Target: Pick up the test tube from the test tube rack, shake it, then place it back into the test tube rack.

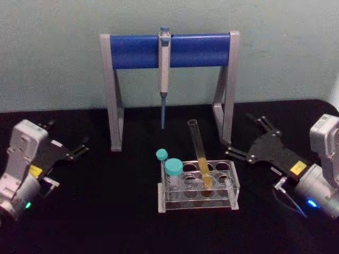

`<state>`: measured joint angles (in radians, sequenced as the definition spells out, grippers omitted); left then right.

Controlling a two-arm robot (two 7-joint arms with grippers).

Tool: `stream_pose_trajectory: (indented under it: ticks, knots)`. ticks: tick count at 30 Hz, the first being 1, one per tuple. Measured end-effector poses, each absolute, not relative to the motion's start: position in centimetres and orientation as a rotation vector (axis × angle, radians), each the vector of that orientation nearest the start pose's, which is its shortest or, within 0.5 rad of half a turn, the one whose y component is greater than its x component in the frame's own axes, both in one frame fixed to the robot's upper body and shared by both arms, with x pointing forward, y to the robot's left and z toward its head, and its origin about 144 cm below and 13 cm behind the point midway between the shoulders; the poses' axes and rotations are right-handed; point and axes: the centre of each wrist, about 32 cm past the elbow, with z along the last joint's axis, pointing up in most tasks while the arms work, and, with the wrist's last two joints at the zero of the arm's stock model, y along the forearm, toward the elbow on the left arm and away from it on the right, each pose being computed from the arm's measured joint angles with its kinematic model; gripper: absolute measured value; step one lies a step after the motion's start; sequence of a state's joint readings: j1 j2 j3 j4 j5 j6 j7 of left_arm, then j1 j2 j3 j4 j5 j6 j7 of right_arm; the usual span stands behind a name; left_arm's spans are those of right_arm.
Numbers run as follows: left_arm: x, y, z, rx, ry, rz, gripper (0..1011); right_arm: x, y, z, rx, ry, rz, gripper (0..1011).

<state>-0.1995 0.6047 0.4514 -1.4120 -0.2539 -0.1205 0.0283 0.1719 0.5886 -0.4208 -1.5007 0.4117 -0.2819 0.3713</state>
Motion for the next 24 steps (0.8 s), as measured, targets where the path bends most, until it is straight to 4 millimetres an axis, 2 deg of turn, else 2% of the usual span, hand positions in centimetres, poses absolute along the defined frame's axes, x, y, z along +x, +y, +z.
stream_pose_trajectory:
  ticks: [12,24]
  knots:
    - [48.9,31.0,114.0,0.304,-0.285,1.248,1001,49.6,-28.2,117.1,-0.04,-0.146,-0.728,1000]
    - [48.9,31.0,114.0,0.304,-0.285,1.248,1001,50.9,-27.4,117.9,-0.1,-0.067,-0.681,1000]
